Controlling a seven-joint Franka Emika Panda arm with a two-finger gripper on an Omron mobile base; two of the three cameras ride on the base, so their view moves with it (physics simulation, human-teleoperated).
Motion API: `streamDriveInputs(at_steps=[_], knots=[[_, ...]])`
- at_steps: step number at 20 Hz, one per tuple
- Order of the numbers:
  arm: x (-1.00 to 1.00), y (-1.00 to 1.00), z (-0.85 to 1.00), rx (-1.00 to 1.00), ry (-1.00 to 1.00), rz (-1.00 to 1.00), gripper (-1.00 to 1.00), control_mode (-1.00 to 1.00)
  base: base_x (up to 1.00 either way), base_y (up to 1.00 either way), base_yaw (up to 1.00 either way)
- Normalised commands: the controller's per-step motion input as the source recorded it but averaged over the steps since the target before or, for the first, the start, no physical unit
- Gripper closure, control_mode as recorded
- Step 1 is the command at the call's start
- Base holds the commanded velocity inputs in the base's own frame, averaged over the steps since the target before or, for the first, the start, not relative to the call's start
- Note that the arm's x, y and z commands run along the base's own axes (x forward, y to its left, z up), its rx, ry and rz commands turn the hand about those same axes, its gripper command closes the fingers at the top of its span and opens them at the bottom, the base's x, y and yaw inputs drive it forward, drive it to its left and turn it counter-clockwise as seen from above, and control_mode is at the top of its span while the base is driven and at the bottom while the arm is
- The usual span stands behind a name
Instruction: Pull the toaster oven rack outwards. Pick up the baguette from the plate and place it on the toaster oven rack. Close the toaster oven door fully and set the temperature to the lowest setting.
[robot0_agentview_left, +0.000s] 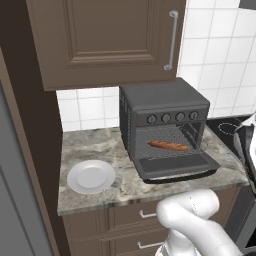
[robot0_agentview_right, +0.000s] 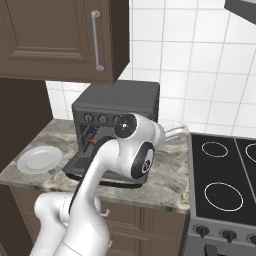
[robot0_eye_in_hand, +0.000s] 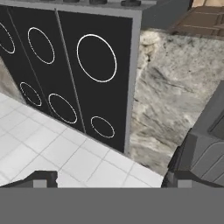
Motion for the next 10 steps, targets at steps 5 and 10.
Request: streamDriveInputs(at_steps=[5, 10], knots=[[0.00, -0.48, 0.00, 0.22, 0.00, -0.19, -1.00, -1.00, 0.00, 0.00, 0.00], [0.00, -0.64, 0.00, 0.34, 0.04, -0.47, -1.00, -1.00, 0.00, 0.00, 0.00]])
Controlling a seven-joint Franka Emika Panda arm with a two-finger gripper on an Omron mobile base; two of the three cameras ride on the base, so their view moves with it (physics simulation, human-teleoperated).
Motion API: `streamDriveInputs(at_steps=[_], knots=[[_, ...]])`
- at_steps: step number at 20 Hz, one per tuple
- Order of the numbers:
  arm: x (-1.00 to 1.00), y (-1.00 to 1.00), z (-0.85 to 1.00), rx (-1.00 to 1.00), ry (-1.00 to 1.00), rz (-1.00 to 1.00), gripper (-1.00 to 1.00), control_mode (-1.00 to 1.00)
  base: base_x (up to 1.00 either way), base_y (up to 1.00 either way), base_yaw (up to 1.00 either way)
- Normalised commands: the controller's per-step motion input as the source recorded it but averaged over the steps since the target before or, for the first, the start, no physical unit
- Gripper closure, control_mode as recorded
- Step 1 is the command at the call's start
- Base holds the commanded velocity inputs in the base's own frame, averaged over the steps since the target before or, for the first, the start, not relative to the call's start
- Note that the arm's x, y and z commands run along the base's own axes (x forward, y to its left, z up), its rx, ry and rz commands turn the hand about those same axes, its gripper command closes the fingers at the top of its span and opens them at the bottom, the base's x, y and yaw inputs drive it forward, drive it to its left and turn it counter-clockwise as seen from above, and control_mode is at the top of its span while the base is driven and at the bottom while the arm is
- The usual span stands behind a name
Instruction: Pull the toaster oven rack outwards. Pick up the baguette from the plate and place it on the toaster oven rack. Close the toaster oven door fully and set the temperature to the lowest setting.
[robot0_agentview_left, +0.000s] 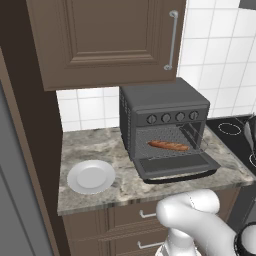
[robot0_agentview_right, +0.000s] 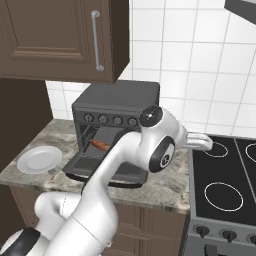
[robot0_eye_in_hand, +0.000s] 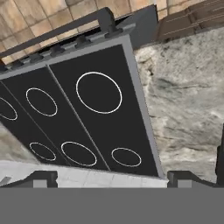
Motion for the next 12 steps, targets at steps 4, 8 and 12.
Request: streamDriveInputs(at_steps=[4, 8, 12], knots=[[0.00, -0.56, 0.00, 0.31, 0.05, -0.58, -1.00, -1.00, 0.00, 0.00, 0.00], [0.00, -0.60, 0.00, 0.57, -0.03, -0.52, -1.00, -1.00, 0.00, 0.00, 0.00], [-0.07, -0.46, -0.04, 0.81, -0.14, -0.44, -1.00, -1.00, 0.00, 0.00, 0.00]])
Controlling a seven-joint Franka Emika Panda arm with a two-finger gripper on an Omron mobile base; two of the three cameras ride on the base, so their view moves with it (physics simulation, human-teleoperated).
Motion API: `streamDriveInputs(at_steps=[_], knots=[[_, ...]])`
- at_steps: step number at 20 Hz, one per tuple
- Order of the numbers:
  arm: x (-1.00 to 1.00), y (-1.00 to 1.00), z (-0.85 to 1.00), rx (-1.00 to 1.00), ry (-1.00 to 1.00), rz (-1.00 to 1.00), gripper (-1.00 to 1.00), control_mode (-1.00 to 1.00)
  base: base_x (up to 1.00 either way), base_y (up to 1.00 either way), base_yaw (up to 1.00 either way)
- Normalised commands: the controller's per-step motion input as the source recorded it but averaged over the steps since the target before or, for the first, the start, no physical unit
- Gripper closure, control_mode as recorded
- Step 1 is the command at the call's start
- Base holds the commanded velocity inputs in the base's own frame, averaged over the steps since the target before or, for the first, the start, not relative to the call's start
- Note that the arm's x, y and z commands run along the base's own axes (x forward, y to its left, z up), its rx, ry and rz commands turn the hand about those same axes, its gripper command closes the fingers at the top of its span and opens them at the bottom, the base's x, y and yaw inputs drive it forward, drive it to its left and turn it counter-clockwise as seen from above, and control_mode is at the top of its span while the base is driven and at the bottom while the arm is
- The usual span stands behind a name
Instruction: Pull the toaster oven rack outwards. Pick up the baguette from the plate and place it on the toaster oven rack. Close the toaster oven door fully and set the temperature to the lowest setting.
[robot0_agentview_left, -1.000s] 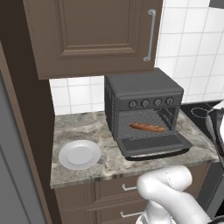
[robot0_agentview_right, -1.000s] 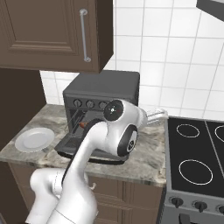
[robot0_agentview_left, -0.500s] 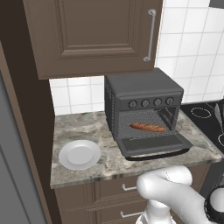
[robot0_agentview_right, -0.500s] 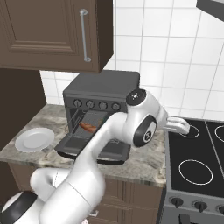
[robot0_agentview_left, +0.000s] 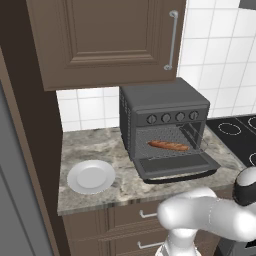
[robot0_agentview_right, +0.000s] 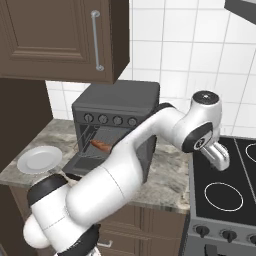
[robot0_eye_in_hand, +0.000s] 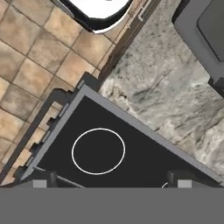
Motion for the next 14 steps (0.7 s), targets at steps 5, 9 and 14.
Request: streamDriveInputs(at_steps=[5, 9, 14], knots=[[-0.19, -0.27, 0.00, 0.83, -0.24, -0.43, -1.00, -1.00, 0.00, 0.00, 0.00], [-0.34, -0.04, 0.00, 0.60, -0.30, -0.50, -1.00, -1.00, 0.00, 0.00, 0.00], [-0.38, 0.13, -0.05, 0.34, -0.35, -0.67, -1.00, -1.00, 0.00, 0.00, 0.00]])
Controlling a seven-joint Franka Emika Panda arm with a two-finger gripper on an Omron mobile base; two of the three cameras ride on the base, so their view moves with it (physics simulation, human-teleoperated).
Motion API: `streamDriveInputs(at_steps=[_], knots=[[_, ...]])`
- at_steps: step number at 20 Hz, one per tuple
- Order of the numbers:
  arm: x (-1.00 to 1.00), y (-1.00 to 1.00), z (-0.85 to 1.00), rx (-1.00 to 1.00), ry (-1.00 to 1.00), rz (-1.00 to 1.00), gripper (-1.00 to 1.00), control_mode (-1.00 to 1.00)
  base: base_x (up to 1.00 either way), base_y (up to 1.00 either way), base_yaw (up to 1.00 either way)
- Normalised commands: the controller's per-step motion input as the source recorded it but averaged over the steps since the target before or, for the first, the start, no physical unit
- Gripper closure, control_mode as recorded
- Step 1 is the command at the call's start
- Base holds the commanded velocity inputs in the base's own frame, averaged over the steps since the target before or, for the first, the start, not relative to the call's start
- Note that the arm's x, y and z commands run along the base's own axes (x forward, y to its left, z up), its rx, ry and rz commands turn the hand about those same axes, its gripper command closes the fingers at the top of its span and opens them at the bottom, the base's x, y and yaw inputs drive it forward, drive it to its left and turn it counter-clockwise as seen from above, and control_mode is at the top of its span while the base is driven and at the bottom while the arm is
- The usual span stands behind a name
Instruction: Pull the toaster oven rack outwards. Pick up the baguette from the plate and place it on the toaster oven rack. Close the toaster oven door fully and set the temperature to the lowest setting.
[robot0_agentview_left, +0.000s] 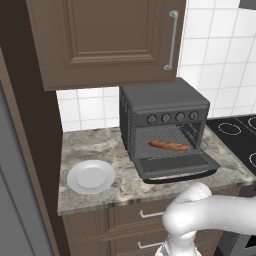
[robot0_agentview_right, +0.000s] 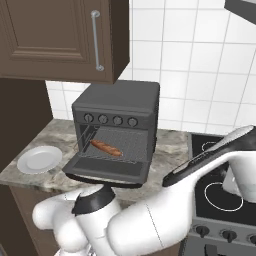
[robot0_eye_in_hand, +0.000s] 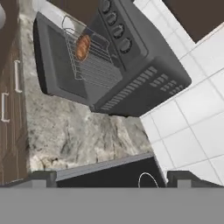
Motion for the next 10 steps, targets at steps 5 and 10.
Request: streamDriveInputs(at_steps=[5, 10], knots=[[-0.58, 0.41, -0.34, 0.17, -0.36, -0.74, -1.00, -1.00, 0.00, 0.00, 0.00], [-0.91, 0.55, -0.64, 0.01, -0.35, -0.70, -1.00, -1.00, 0.00, 0.00, 0.00]])
